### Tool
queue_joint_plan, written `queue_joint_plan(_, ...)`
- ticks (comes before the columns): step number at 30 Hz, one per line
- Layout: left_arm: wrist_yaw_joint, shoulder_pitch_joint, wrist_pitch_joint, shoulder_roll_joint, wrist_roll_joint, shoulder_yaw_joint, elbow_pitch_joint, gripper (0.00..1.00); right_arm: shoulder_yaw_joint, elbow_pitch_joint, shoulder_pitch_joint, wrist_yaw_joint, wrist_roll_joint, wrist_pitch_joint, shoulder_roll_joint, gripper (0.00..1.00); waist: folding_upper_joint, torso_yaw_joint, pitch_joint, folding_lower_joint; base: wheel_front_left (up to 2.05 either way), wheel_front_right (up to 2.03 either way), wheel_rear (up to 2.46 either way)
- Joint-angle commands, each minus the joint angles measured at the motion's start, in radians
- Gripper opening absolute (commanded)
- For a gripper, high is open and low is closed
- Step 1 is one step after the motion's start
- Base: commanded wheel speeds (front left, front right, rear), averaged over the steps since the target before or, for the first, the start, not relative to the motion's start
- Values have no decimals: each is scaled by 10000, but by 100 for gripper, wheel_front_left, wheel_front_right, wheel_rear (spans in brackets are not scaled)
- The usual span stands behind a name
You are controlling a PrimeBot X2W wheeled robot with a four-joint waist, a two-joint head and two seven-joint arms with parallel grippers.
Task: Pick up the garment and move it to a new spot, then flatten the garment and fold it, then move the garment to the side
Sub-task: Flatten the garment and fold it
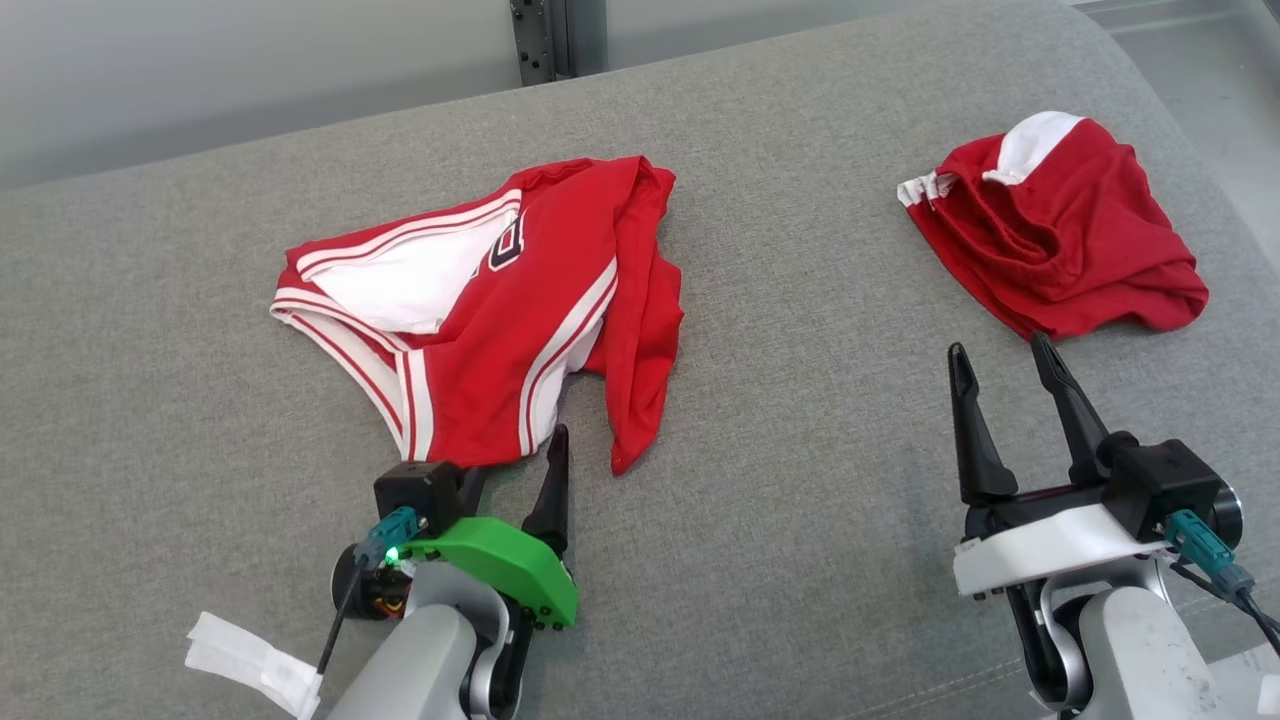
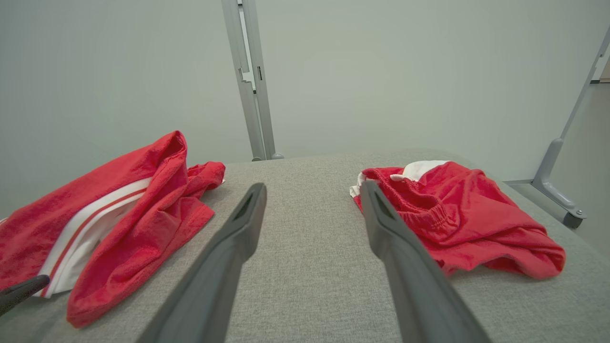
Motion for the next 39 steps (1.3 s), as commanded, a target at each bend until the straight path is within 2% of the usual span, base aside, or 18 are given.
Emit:
queue_joint_plan(1,-20,-133,-87,52,104,107,-264,33,-45,-11,22,-3,49,-30,-7,100,0,37,-62,0,0,0,0)
queue_joint_plan(2,-3,-75,-75,48,243,174,-524,0,-67,2,58,-3,58,-30,-7,100,0,72,-113,0,0,0,0)
queue_joint_plan(7,-6,374,-68,48,1084,697,-2085,0,-100,-40,160,-3,62,-30,-8,100,0,289,-303,0,0,0,0)
queue_joint_plan(14,-155,862,-71,48,2610,1540,-5173,0,-205,-71,255,-3,65,-30,-8,100,0,577,-404,0,0,0,0)
queue_joint_plan(17,-226,1003,-68,50,2931,1826,-5947,0,-221,-63,236,-3,74,-30,-8,100,0,610,-395,0,0,0,0)
queue_joint_plan(21,-306,924,-58,257,3074,2263,-5598,0,-92,-72,103,-3,119,-30,-8,100,0,503,-235,0,0,0,0)
queue_joint_plan(27,-367,100,-57,854,3019,2960,-3314,0,28,-7,-143,-3,164,-30,-11,100,0,105,203,0,0,0,0)
queue_joint_plan(33,-411,-395,-57,873,2834,3548,-1894,0,-160,-5,-202,-3,148,-30,-6,100,0,-51,510,0,0,0,0)
queue_joint_plan(34,-422,-407,-59,861,2821,3595,-1727,28,-187,-6,-191,-3,142,-30,-6,100,0,-37,518,0,0,0,0)
queue_joint_plan(35,-434,-441,-59,849,2830,3676,-1624,78,-213,-6,-177,-3,137,-30,-8,100,0,-11,517,0,0,0,0)
queue_joint_plan(36,-439,-460,-59,827,2842,3753,-1574,100,-220,0,-173,-3,134,-30,-8,100,0,26,508,0,0,0,0)
queue_joint_plan(39,-499,-280,-59,694,2934,3910,-1605,100,-217,37,-202,-3,121,-30,-8,100,0,220,431,0,0,0,0)
